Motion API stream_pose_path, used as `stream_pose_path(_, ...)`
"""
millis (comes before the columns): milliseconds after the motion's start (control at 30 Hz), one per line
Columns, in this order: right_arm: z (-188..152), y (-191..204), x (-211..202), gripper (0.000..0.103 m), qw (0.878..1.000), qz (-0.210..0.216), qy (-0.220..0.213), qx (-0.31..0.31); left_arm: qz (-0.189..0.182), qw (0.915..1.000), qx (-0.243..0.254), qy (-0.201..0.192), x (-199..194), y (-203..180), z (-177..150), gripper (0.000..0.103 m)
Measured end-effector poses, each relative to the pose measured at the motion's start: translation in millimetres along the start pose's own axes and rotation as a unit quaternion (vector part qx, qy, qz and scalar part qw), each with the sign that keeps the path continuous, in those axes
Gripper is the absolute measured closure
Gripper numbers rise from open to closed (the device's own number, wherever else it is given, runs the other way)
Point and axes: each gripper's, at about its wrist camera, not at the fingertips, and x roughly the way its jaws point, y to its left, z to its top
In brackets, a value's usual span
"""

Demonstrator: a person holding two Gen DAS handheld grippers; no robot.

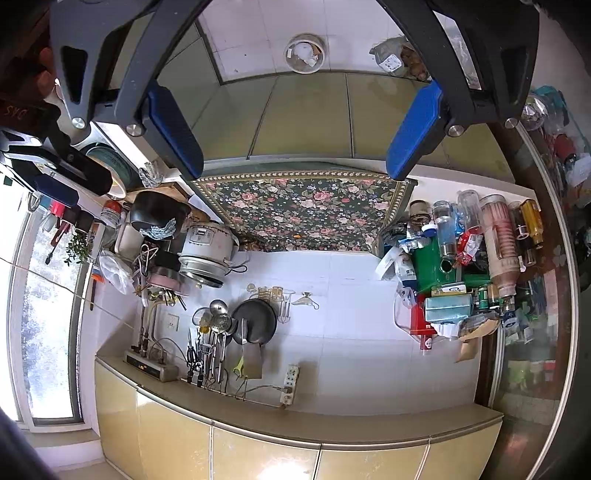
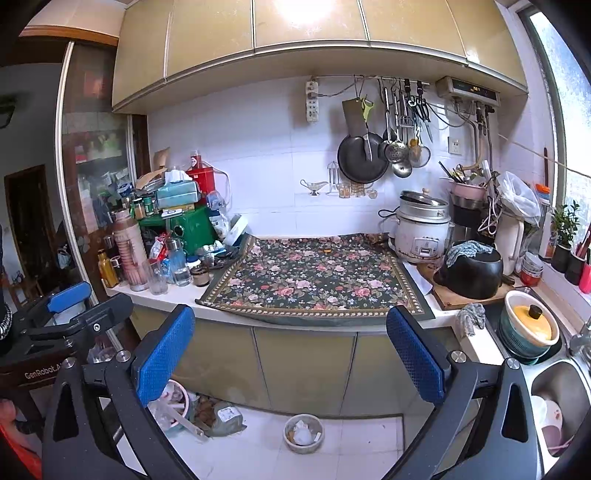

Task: Collect trash

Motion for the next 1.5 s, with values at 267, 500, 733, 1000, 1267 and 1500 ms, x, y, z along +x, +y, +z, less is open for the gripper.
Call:
stream_pose_path(267, 1, -2, 2, 0.000, 1.000, 0.002, 0.005, 0.006, -0.001, 1.0000, 0.002, 0.002, 6, 2, 4, 0.003)
stream_pose_path(500, 3, -5, 3, 0.000, 1.000, 0.002, 0.005, 0.009, -0.001, 1.0000, 0.010, -0.001, 9, 5, 7, 0.003)
stream_pose_path(733, 4, -6, 3, 0.000, 1.000, 0.002, 0.004, 0.009, -0.007, 0.9999, 0.009, -0.001, 12, 9, 10, 0.003)
stream_pose_path(1000, 7, -5, 5, 0.000, 1.000, 0.000, 0.005, 0.010, -0.015, 0.9999, 0.008, -0.001, 14, 10, 12, 0.003)
stream_pose_path(1267, 10, -4, 6, 0.000, 1.000, 0.000, 0.008, 0.013, -0.018, 0.9998, 0.011, -0.003, 15, 9, 12, 0.003)
stream_pose_path(1500, 9, -5, 6, 0.000, 1.000, 0.001, 0.007, 0.012, -0.022, 0.9996, 0.015, 0.000, 18, 7, 12, 0.003)
